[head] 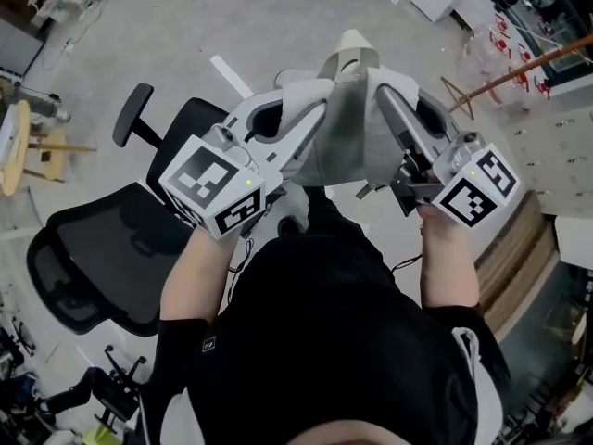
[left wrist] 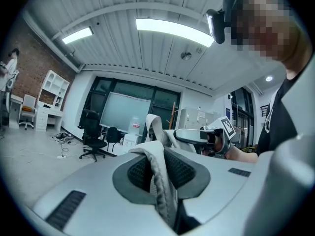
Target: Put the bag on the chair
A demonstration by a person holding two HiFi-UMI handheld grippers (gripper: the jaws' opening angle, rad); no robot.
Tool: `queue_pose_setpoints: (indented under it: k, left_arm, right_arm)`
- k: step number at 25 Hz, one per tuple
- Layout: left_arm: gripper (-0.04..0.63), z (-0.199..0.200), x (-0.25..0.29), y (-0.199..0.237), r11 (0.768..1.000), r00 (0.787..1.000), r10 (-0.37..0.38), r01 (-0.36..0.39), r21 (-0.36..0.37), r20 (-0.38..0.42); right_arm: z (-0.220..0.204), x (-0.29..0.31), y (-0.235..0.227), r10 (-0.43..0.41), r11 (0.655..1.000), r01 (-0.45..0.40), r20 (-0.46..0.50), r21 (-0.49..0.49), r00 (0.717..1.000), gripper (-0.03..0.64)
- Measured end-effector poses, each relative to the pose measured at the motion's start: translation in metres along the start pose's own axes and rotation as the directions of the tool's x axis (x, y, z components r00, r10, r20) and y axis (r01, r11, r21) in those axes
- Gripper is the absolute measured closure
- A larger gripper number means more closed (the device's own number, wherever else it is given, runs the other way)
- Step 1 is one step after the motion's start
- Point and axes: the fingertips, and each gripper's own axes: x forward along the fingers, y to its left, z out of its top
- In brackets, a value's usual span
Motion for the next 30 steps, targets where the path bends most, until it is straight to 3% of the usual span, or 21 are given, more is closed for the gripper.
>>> queue_pose_setpoints:
  k: [8, 13, 21, 30]
  left_arm:
    - [0.532, -0.006, 0.051, 0.079, 0.985, 0.986, 0.159, -0.162, -0.060, -0.056]
    - [0.532, -0.009, 0.051, 0.128, 0.951, 0.953, 0.297, -0.301, -0.070, -0.065]
    - [0.532, -0.011, -0.017, 0.173, 0.843, 0.849, 0.525, -0.529, -0.099, -0.061]
    - [0.532, 0.002, -0.166, 0.191, 0.696, 0.700, 0.714, -0.711, -0.101, -0.010]
  right_arm:
    - [0.002, 0.067, -0.085, 0.141, 0.986, -0.135, -0.065, 0.098, 0.988, 0.540]
    - [-0.007, 0.117, -0.106, 0.276, 0.955, -0.260, -0.110, 0.141, 0.955, 0.540]
    - [-0.034, 0.195, -0.067, 0.495, 0.862, -0.454, -0.189, 0.224, 0.848, 0.540]
    - [-0.066, 0.269, 0.062, 0.688, 0.725, -0.632, -0.251, 0.273, 0.681, 0.540]
